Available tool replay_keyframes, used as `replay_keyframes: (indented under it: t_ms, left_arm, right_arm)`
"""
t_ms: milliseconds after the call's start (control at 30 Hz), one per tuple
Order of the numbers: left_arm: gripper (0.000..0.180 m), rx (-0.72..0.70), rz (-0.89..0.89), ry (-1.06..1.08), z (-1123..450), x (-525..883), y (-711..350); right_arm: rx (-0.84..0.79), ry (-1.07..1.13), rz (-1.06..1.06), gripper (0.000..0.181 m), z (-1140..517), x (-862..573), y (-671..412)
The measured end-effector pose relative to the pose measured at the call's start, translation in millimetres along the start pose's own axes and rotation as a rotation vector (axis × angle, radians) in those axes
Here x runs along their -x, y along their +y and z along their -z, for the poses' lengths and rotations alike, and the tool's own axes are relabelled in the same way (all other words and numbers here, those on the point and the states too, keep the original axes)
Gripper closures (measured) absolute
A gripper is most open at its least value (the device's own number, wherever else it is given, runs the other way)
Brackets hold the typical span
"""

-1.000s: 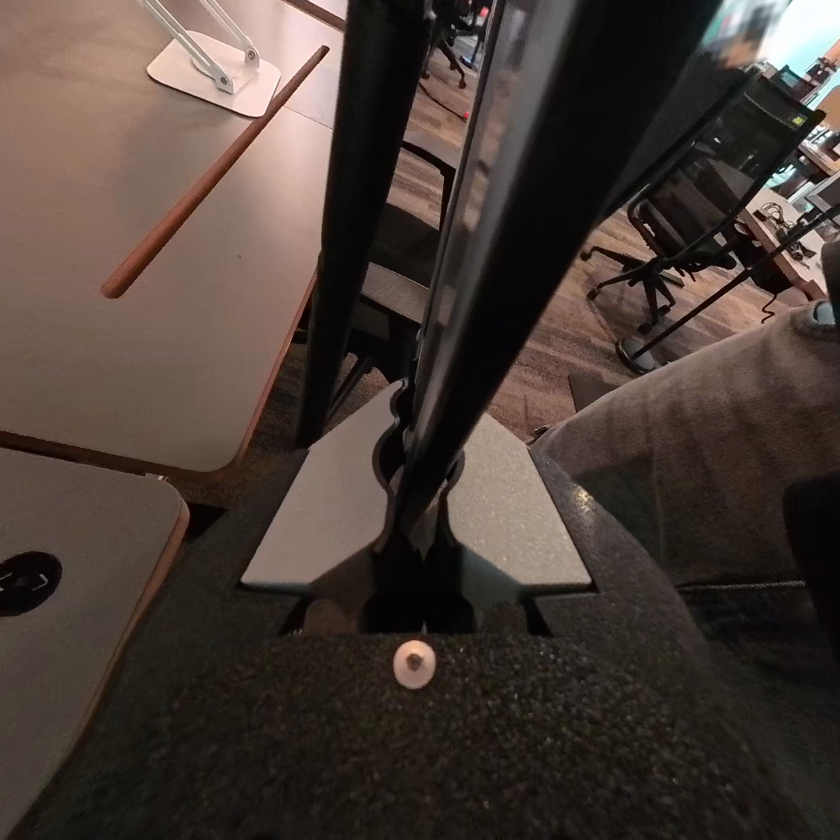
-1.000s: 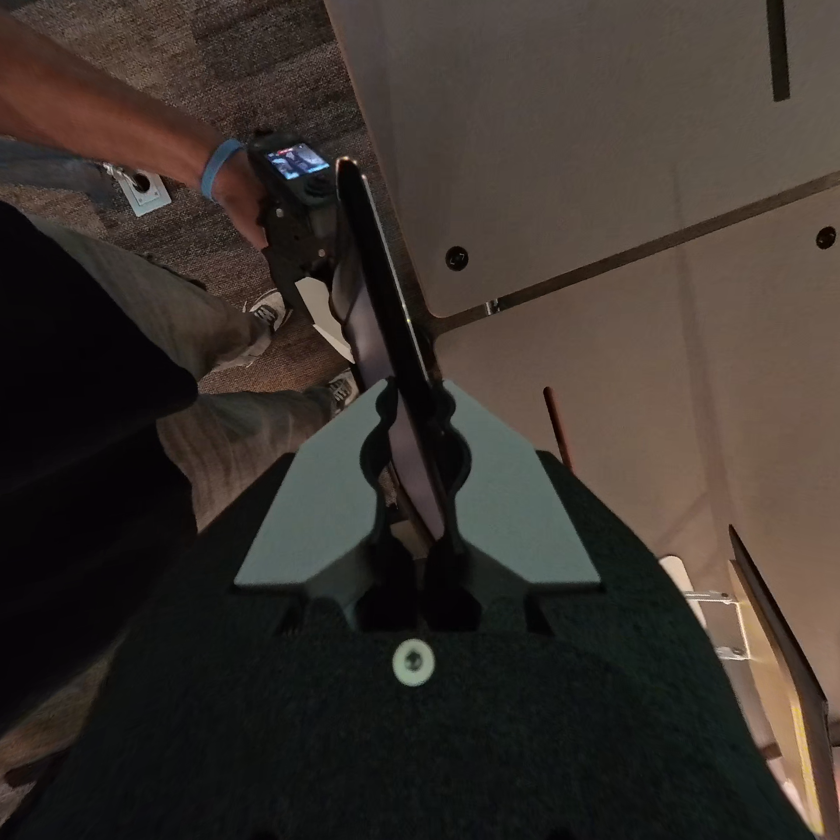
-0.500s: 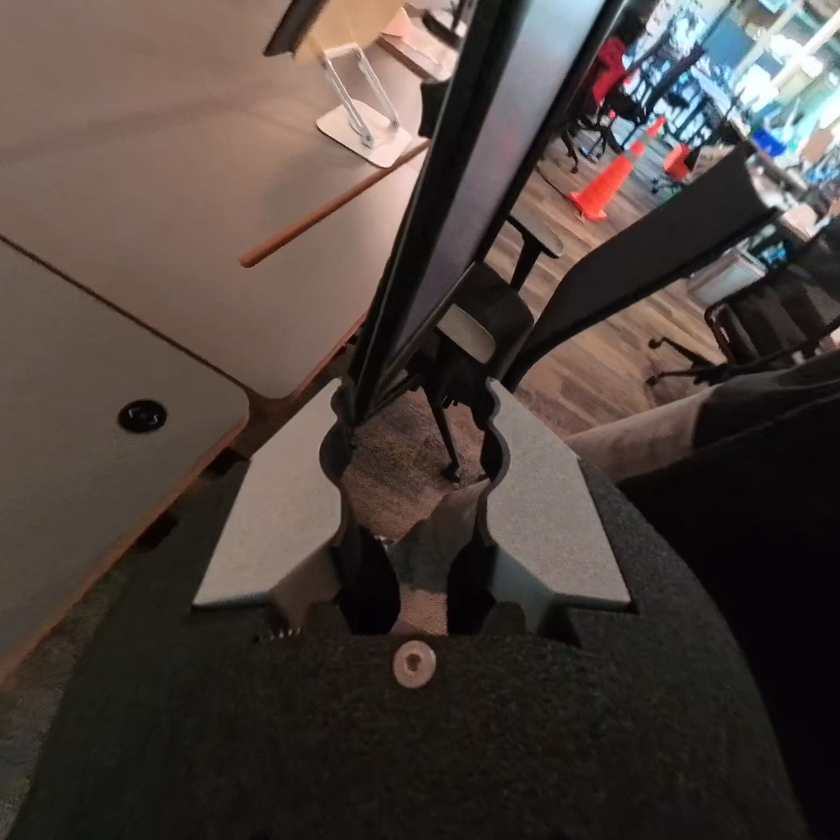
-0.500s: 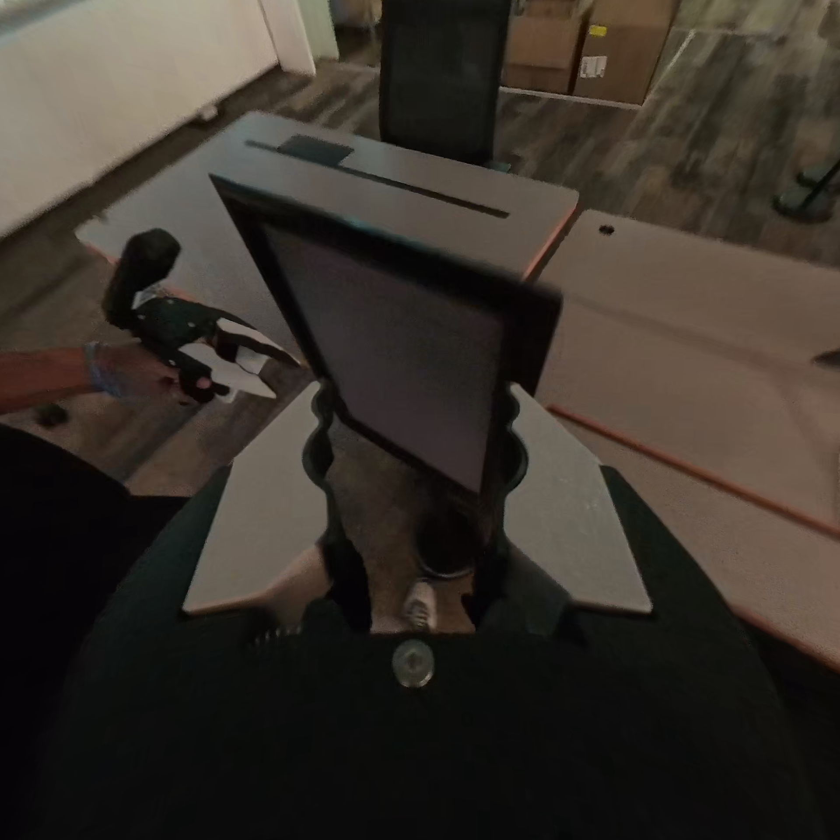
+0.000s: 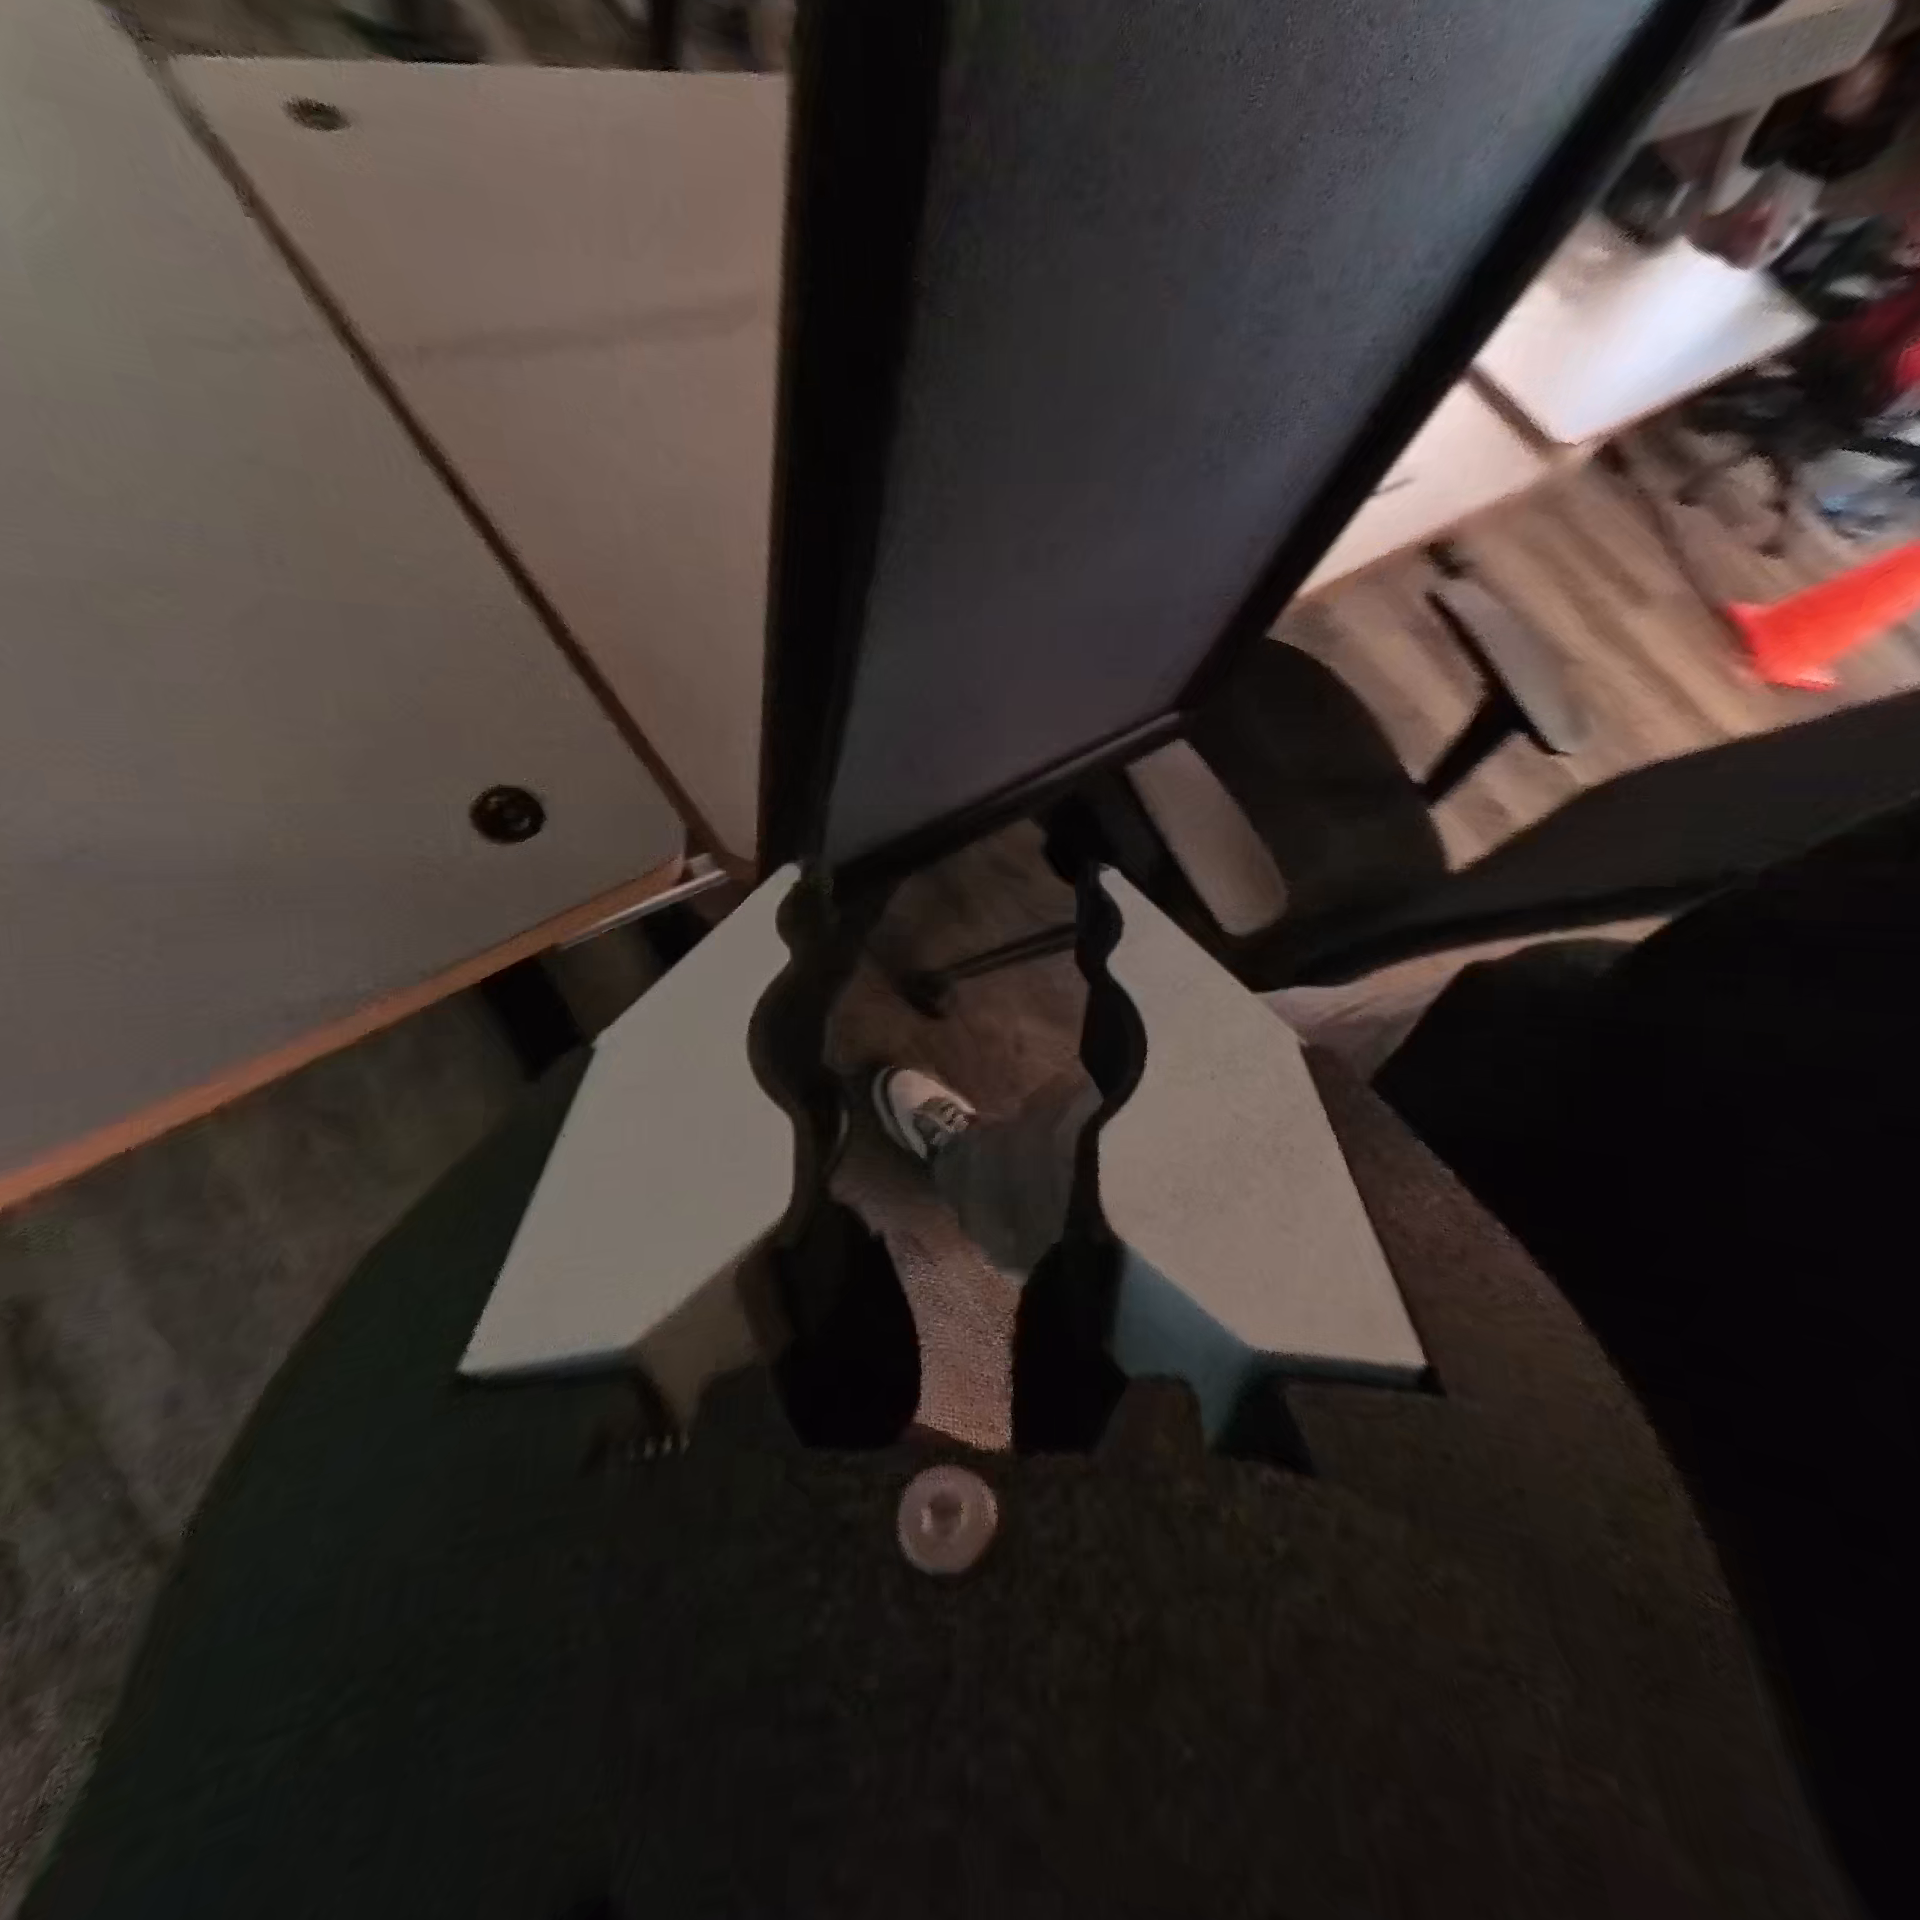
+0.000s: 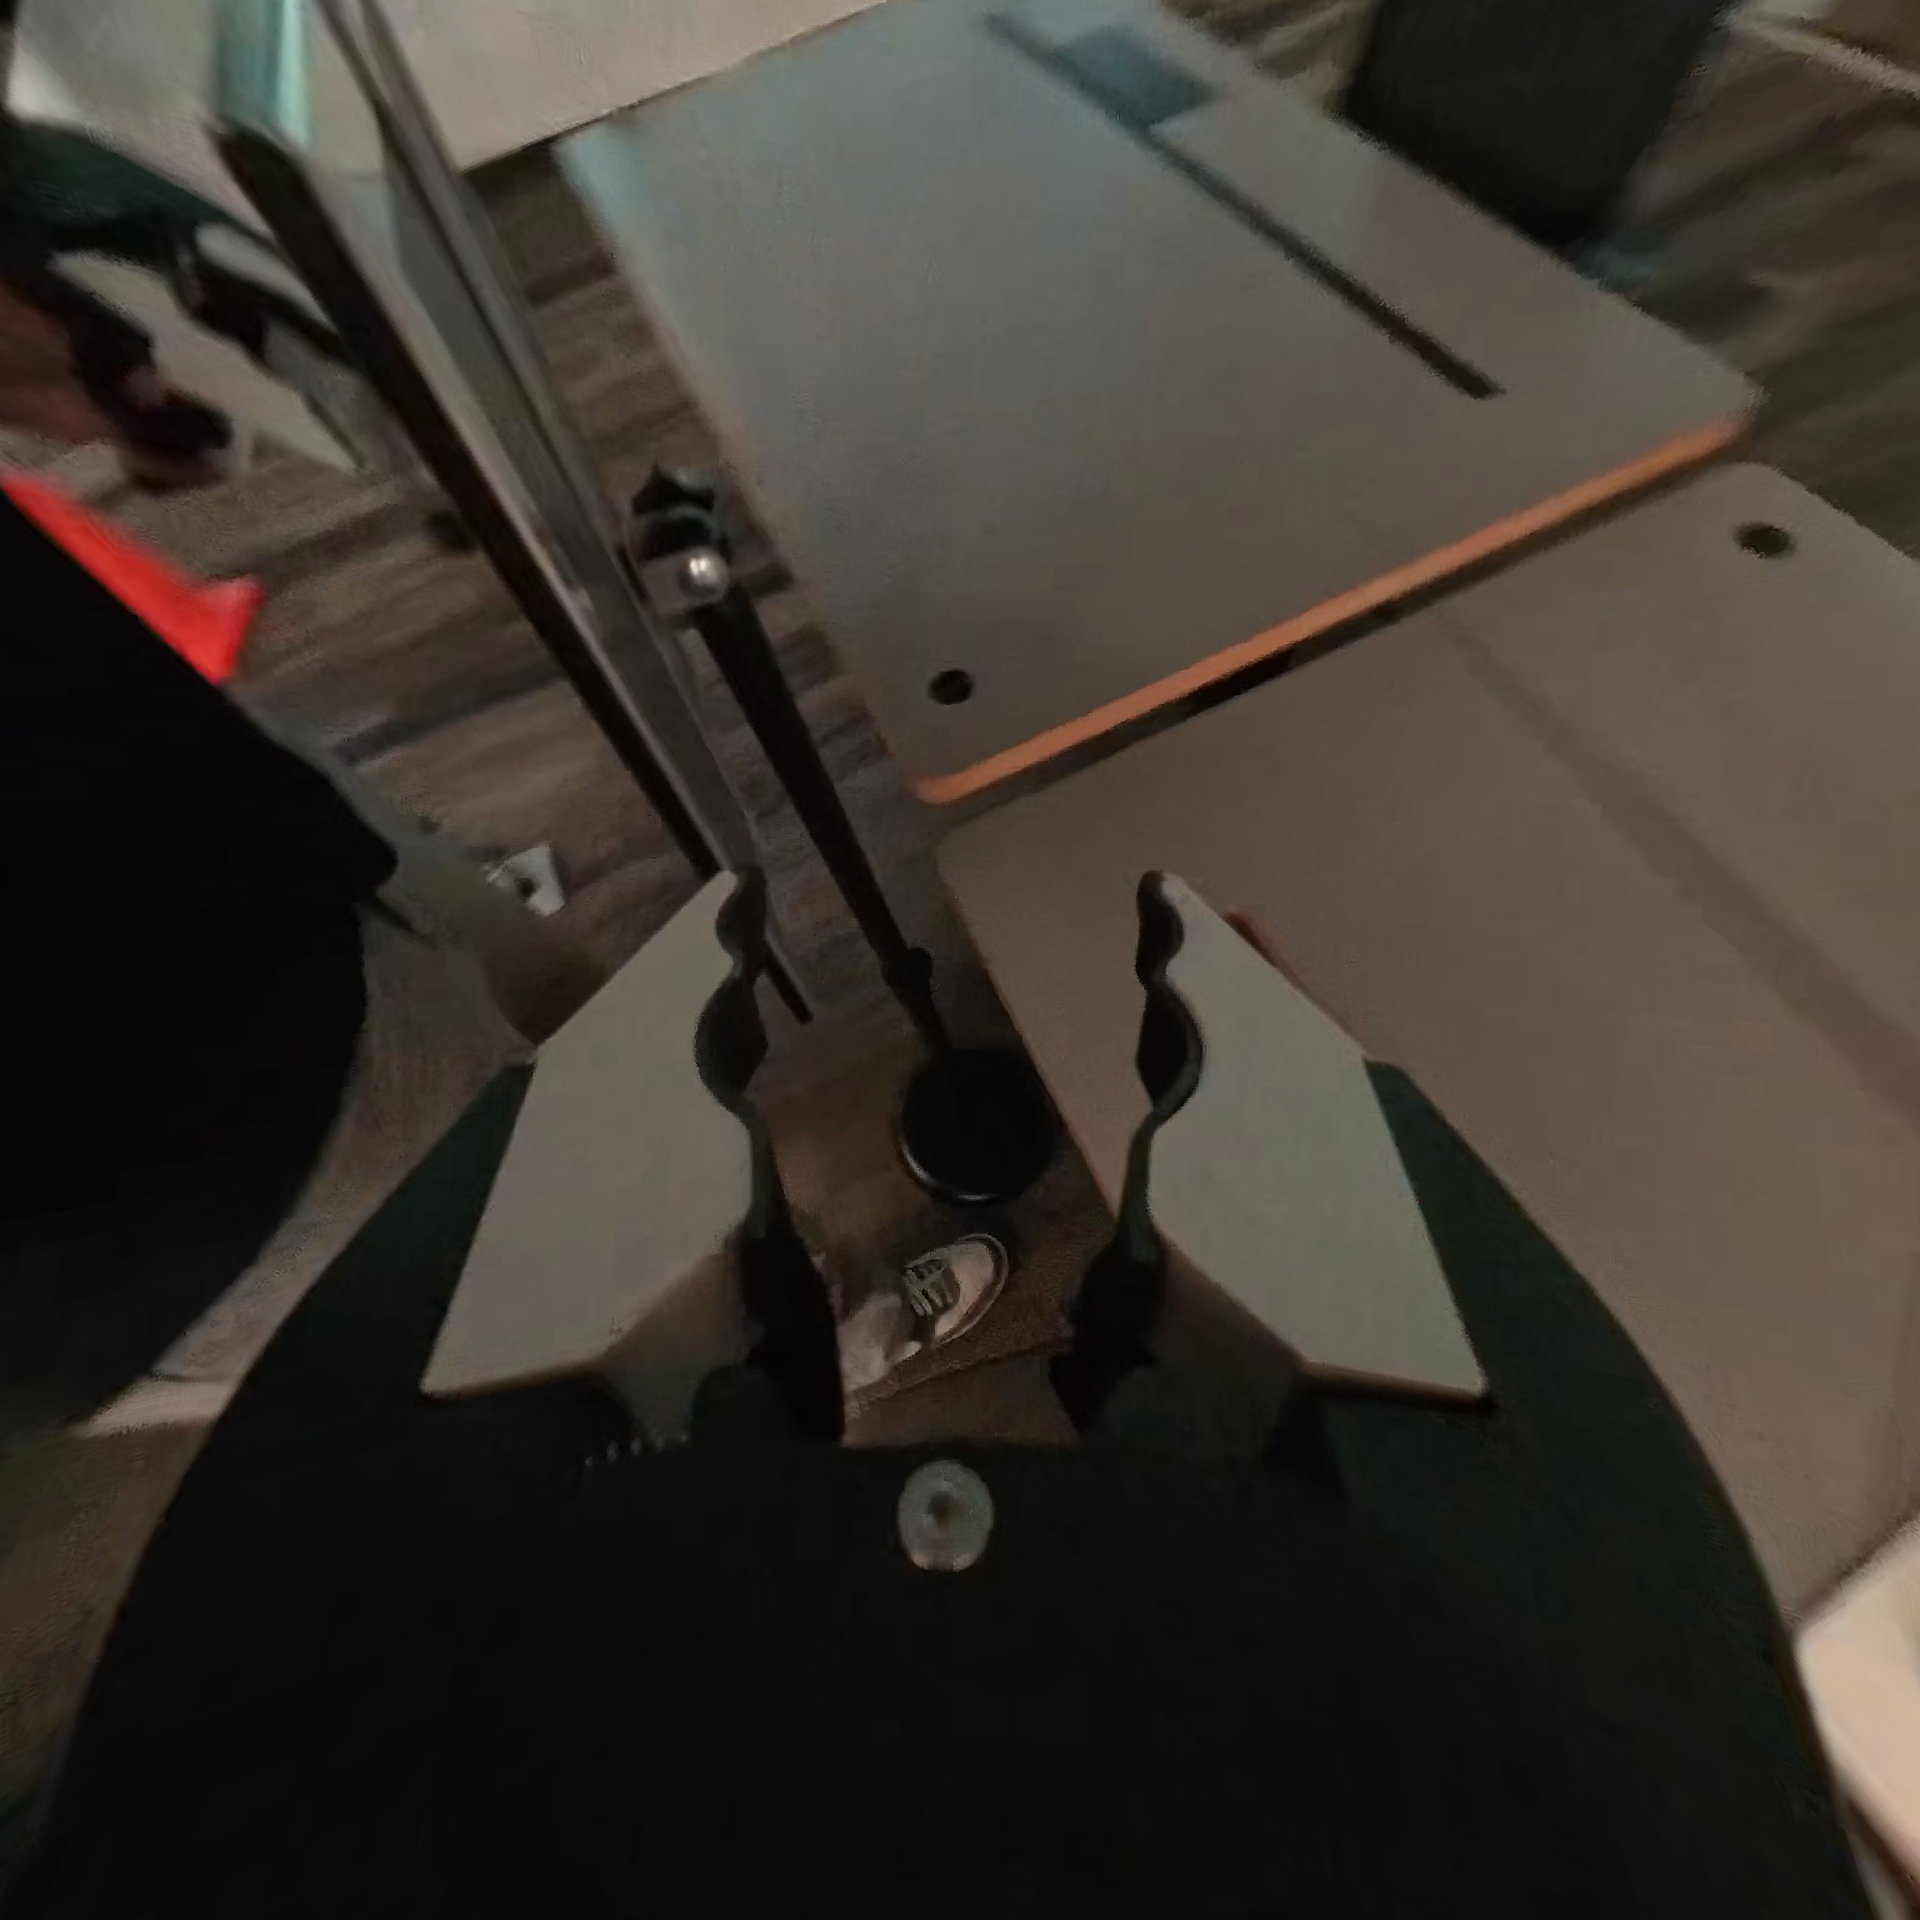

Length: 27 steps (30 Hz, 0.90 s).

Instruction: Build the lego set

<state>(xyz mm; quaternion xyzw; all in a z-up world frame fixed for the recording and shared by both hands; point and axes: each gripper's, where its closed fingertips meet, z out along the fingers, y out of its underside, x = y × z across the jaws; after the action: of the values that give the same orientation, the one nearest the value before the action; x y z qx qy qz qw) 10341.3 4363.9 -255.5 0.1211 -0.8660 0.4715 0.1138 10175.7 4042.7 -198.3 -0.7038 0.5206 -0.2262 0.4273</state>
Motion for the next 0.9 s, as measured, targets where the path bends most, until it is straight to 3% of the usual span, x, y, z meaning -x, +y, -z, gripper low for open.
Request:
replay_keyframes:
  t_ms: [167,433,700,900]
  left_arm:
    - [0.141,0.071,0.078,-0.261,-17,-35,12]
    - [0.144,0.186,0.182,-0.331,-50,-115,5]
    - [0.148,0.245,0.200,-0.407,-69,-157,-15]
    - [0.151,0.247,0.224,-0.439,-77,-164,-19]
  right_arm:
    - [-0.065,-0.488,0.162,0.108,-72,-23,21]
    - [-0.064,-1.115,0.420,0.115,-189,26,42]
    - [-0.059,-1.457,0.540,0.127,-245,98,55]
    - [-0.083,-1.501,0.608,0.140,-253,125,64]
